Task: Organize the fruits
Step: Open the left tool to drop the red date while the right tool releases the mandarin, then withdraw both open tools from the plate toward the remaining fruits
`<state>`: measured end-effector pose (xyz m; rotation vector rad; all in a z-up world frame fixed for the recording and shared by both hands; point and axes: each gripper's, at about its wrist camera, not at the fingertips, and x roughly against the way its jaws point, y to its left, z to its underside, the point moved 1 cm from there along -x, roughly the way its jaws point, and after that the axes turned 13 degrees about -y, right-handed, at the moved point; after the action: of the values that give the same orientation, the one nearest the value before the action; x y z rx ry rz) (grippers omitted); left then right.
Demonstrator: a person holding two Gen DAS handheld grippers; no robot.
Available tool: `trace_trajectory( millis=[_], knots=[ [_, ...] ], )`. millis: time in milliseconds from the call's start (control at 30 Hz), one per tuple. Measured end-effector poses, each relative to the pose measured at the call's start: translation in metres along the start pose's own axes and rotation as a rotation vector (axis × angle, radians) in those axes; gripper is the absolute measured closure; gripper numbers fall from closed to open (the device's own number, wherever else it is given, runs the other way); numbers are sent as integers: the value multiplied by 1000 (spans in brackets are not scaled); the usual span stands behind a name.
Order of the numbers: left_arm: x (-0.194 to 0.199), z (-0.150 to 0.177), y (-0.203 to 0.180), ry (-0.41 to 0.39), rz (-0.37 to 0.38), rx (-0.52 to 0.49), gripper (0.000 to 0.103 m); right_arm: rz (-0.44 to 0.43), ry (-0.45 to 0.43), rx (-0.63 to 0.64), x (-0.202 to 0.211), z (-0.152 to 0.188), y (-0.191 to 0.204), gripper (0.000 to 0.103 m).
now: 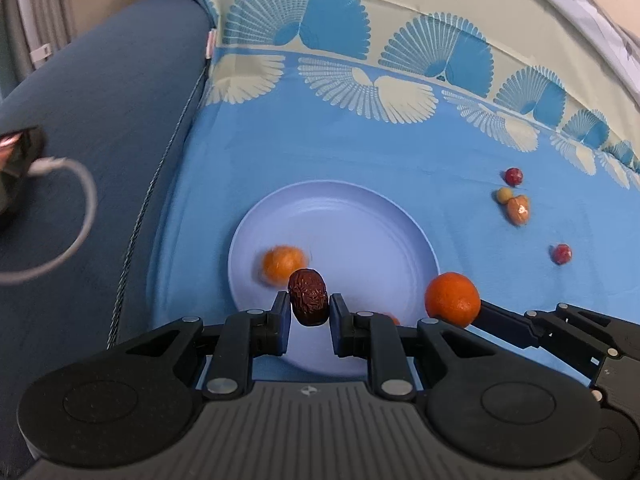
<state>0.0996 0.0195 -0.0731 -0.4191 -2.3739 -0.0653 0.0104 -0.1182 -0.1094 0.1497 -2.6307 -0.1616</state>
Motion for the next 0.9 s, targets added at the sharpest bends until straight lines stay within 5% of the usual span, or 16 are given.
trace_trajectory(
  millis=[300,367,400,433,533,900],
  knots=[
    [-47,-9,1,40,-30,-62,77,24,65,23,-46,-4,-14,69],
    [-42,-14,0,8,-44,-84,43,22,59,24,-48,-10,-14,49],
    [-34,-17,1,-46,-69,-95,13,27,43,29,-46,-13,-14,30],
    [-22,-21,1,-121,-98,-103,0,38,19,38,-42,-17,-13,19],
    [2,-26,2,-207,-112,-121,0,64,-11,57,-22,-24,-10,15],
    [77,20,7,-53,-115,-12,0,50,17,29,84,8,8,3]
  ],
)
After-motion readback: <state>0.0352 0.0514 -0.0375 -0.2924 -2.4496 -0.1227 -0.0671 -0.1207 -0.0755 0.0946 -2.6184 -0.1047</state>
